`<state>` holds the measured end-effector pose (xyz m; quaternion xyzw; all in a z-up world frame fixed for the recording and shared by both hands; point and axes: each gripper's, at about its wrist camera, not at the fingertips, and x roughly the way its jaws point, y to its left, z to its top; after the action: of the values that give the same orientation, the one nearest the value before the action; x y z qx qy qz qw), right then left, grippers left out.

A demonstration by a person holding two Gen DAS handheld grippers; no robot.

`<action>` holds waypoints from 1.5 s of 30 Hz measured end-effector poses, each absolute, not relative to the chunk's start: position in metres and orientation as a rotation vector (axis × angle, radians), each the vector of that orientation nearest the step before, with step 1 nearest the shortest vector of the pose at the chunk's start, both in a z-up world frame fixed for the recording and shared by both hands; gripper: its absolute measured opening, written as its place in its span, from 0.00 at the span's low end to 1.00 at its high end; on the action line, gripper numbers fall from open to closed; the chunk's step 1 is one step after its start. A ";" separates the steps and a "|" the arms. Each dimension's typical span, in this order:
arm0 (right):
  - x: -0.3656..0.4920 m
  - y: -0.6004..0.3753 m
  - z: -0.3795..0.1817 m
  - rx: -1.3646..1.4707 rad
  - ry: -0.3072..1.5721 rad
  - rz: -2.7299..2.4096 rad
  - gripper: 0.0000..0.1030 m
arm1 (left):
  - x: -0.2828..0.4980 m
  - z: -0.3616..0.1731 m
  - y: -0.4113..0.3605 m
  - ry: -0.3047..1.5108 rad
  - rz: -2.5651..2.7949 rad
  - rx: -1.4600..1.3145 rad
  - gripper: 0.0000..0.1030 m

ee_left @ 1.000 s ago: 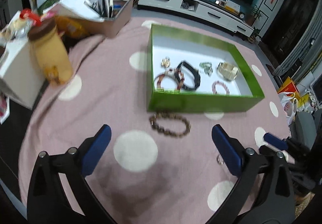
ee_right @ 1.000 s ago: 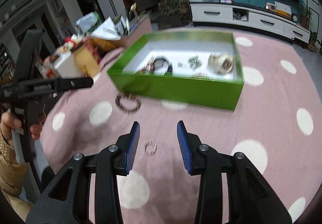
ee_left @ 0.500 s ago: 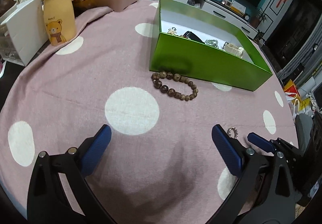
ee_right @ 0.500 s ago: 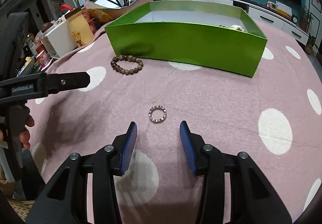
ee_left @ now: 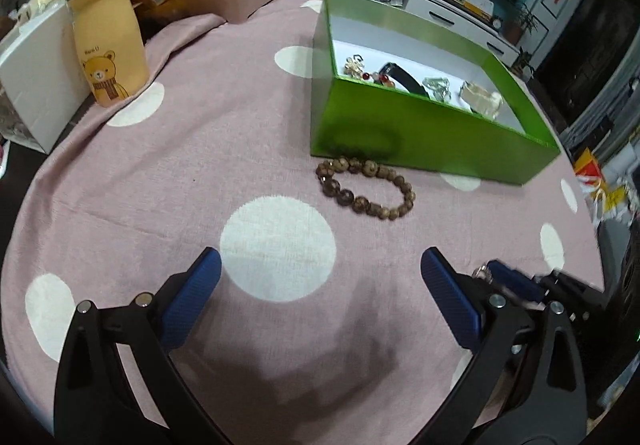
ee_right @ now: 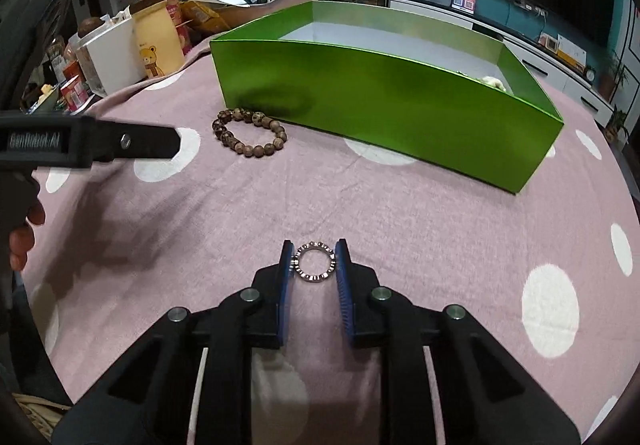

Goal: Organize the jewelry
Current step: 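Grasp the small silver bead ring with the right tool while the left tool grasps the wooden bead bracelet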

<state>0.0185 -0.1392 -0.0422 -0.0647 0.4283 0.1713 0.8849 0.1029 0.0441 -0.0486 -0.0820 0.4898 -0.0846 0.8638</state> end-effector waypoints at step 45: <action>0.021 -0.209 -0.012 0.132 0.795 0.292 0.20 | 0.113 -0.020 0.022 0.912 -0.204 -0.079 0.10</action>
<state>0.0206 -0.2094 -0.0125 0.0640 0.3854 0.1415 0.9096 0.1126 0.0220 -0.0197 -0.0382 0.4395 -0.0983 0.8920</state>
